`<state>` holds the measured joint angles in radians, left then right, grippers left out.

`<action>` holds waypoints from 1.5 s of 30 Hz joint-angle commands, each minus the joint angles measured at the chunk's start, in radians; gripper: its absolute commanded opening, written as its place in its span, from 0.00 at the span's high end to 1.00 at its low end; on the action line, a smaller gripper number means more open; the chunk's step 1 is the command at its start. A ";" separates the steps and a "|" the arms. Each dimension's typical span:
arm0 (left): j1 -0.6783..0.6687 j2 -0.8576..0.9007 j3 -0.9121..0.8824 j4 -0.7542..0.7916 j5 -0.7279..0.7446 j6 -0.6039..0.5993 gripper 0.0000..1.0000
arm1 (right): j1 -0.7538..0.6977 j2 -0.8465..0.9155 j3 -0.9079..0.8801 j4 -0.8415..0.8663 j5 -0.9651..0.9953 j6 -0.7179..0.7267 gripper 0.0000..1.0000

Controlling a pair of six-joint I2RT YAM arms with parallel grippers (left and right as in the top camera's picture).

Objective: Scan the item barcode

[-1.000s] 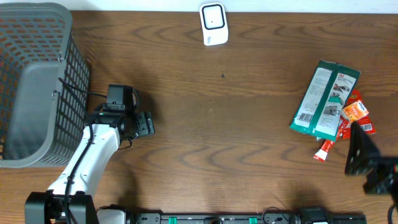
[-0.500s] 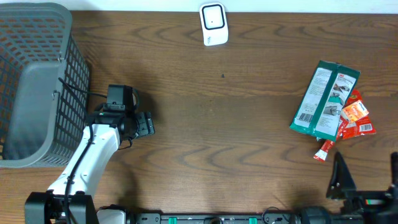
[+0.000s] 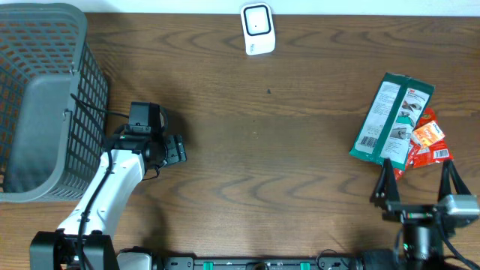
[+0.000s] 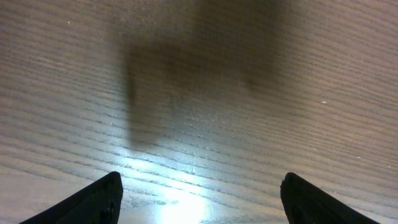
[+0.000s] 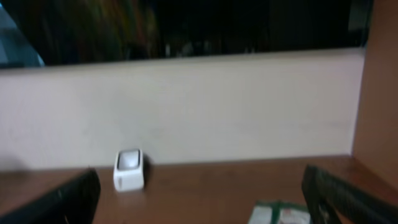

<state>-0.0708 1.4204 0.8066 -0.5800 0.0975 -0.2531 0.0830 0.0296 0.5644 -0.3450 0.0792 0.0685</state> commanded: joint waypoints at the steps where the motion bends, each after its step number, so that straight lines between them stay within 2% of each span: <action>1: 0.004 0.006 0.009 -0.003 -0.013 0.013 0.18 | -0.001 -0.024 -0.153 0.173 -0.003 0.001 0.01; 8: 0.004 0.006 0.009 -0.003 -0.013 0.013 0.17 | -0.011 -0.024 -0.420 0.591 -0.076 0.001 0.01; 11: 0.004 0.006 0.009 -0.003 -0.013 0.013 0.18 | -0.031 -0.024 -0.504 0.706 -0.105 0.001 0.01; 13: 0.004 0.006 0.009 -0.003 -0.013 0.013 0.18 | -0.043 -0.024 -0.535 0.726 -0.116 0.002 0.01; 19: 0.004 0.006 0.009 -0.003 -0.013 0.013 0.18 | -0.063 -0.024 -0.559 0.593 -0.140 0.001 0.01; 24: 0.004 0.006 0.009 -0.003 -0.013 0.013 0.18 | -0.062 -0.025 -0.559 0.360 -0.137 -0.006 0.01; 27: 0.004 0.006 0.009 -0.003 -0.013 0.013 0.18 | -0.062 -0.025 -0.559 0.277 -0.137 -0.007 0.01; 45: 0.004 0.006 0.009 -0.003 -0.013 0.013 0.17 | -0.062 -0.024 -0.559 0.274 -0.137 -0.014 0.01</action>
<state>-0.0708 1.4204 0.8066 -0.5797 0.0978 -0.2531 0.0376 0.0109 0.0067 -0.0669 -0.0532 0.0669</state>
